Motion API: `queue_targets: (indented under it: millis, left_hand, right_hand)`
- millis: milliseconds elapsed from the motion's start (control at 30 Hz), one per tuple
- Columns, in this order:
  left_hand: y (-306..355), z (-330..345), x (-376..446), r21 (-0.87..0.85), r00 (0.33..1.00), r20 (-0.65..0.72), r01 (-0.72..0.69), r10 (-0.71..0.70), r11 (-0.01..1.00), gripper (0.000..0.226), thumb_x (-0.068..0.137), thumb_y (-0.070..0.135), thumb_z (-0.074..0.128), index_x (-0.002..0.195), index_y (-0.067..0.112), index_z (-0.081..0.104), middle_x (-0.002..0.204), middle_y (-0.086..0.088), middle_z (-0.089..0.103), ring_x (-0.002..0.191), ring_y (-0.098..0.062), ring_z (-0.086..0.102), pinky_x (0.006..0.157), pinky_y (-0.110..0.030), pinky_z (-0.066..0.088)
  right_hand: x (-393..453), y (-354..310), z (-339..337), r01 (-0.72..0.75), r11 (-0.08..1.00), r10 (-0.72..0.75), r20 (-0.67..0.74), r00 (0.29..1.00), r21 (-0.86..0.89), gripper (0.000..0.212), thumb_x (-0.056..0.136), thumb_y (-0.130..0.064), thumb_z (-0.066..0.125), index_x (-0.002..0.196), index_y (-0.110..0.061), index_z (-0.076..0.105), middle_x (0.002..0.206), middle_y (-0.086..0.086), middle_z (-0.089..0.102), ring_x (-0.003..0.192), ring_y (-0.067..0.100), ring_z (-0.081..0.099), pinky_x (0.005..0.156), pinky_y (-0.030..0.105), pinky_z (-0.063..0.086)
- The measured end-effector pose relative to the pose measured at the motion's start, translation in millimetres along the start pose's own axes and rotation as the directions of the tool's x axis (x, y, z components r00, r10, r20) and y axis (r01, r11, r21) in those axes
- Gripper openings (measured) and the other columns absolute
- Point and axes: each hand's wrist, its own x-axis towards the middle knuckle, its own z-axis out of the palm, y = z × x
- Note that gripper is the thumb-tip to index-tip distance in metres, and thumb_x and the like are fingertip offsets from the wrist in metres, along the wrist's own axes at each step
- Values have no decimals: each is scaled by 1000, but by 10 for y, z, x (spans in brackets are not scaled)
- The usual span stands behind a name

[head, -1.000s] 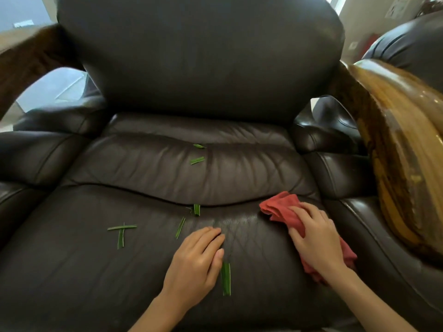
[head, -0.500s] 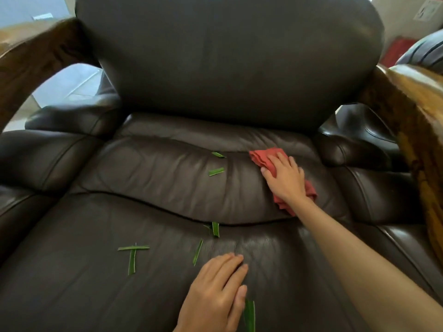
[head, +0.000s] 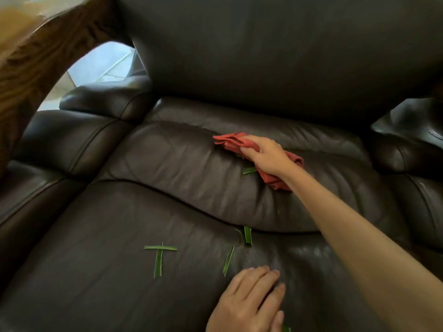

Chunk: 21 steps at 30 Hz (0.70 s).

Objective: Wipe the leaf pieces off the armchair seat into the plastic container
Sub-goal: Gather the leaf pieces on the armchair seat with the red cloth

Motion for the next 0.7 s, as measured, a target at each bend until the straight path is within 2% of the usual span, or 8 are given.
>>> queue_targets:
  millis: [67,167,267,400,467,533,600,700]
  left_hand:
    - [16,6,-5,-12,1000,-17,13,-13,1000,53,95,29,25,82,22,76,98,2,74,96,-11,67,83,-25,54]
    - [29,-18,-1,-27,1000,3,28,-28,999,51,94,29,27,85,21,76,100,1,73,97,-13,67,84,-26,54]
    - [65,-100,-6,-48,999,33,41,-40,998,34,89,28,41,96,18,72,106,-1,71,103,-15,63,91,-28,49]
    - [135,-218,6,-51,989,121,96,-89,994,28,87,26,47,103,15,68,110,-2,68,106,-16,59,93,-29,47]
    - [167,-287,52,-94,979,145,159,-145,983,26,89,24,47,102,15,67,108,-1,68,106,-13,58,92,-29,47]
    - [161,-374,130,-201,968,150,228,-200,953,23,90,21,46,98,13,66,101,-1,68,99,-12,58,87,-28,47]
    - [96,-505,256,-276,965,113,261,-238,925,21,90,18,46,94,10,66,93,-3,68,92,-12,57,84,-25,46]
    - [-153,-690,494,-265,939,16,335,-343,904,22,89,17,44,87,9,65,86,-5,66,85,-15,57,79,-26,44]
  right_hand:
    - [-99,-99,-1,27,1000,-27,11,1000,4,30,90,-32,54,119,-29,59,120,-2,67,114,23,58,89,32,41]
    - [-432,-222,4,81,996,-82,48,995,21,34,90,-26,57,124,-26,58,128,1,62,121,21,54,101,35,41]
    - [-893,-331,84,193,981,-195,91,977,24,36,89,-17,59,125,-19,58,131,1,60,129,16,47,110,31,32]
    - [-1259,-456,54,209,977,-211,86,974,34,34,88,-15,60,122,-14,60,127,5,63,125,20,52,108,35,37]
    - [-1316,-533,15,204,979,-205,99,974,22,35,87,-21,61,122,-15,60,127,7,63,124,23,53,106,36,39]
    - [-1359,-550,1,238,968,-221,174,960,-81,46,87,-38,58,131,-24,51,140,1,52,136,17,38,113,37,28]
    - [-1460,-490,-26,271,939,-220,235,947,-214,60,86,-56,47,140,-33,36,152,-9,33,144,12,16,117,38,10]
    - [-1633,-310,-69,247,887,-162,239,957,-389,66,85,-60,40,144,-36,25,158,-9,14,146,14,0,117,44,2]
